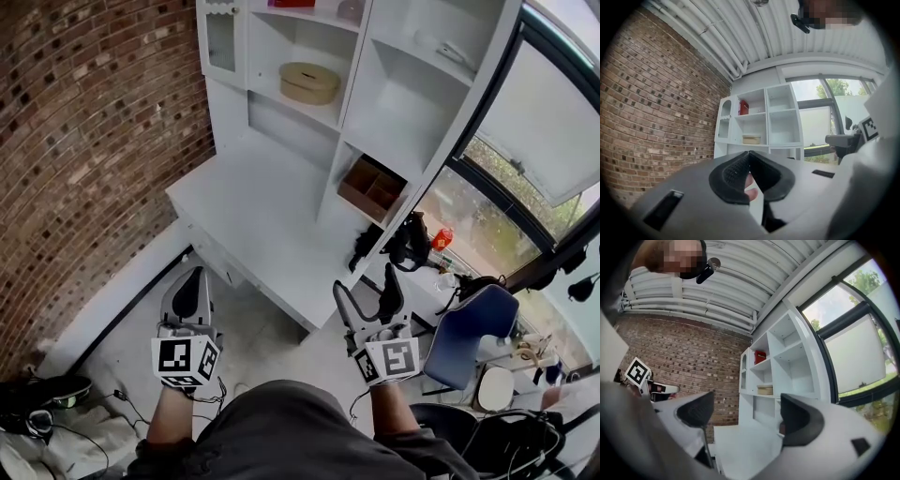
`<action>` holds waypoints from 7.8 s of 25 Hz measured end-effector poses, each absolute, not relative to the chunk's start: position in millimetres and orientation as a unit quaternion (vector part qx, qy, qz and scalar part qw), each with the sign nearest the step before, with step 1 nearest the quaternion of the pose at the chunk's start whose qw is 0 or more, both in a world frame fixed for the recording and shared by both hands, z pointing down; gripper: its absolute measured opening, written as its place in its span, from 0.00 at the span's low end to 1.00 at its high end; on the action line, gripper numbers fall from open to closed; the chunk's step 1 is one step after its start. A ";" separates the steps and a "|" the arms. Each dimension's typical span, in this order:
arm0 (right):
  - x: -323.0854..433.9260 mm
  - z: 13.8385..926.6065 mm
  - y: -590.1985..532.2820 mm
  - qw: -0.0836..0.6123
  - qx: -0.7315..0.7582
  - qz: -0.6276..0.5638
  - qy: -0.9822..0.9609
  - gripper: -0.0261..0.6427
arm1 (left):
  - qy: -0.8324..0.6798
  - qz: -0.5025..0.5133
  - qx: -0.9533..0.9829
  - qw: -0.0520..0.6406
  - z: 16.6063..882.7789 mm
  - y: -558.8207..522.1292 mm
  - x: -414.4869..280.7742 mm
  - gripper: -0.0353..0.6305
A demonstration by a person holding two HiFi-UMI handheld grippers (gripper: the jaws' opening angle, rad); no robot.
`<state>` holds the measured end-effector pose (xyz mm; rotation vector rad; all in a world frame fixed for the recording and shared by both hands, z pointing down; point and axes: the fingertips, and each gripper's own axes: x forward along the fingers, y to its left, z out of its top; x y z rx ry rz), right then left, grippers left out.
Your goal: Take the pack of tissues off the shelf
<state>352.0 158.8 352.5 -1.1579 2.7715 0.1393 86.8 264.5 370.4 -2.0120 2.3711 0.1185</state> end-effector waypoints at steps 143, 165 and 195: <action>100.3 333.8 -291.3 -0.059 -0.521 -0.029 0.851 0.38 | 0.622 0.046 -0.778 -0.073 408.0 -191.2 -173.0 0.06; 97.3 346.9 -297.4 -0.078 -0.493 -0.054 0.865 0.67 | 0.596 0.032 -0.800 -0.049 396.5 -213.0 -135.4 0.06; 103.5 325.8 -280.3 -0.007 -0.488 -0.029 0.872 0.42 | 0.594 0.030 -0.802 -0.050 397.5 -230.7 -139.7 0.06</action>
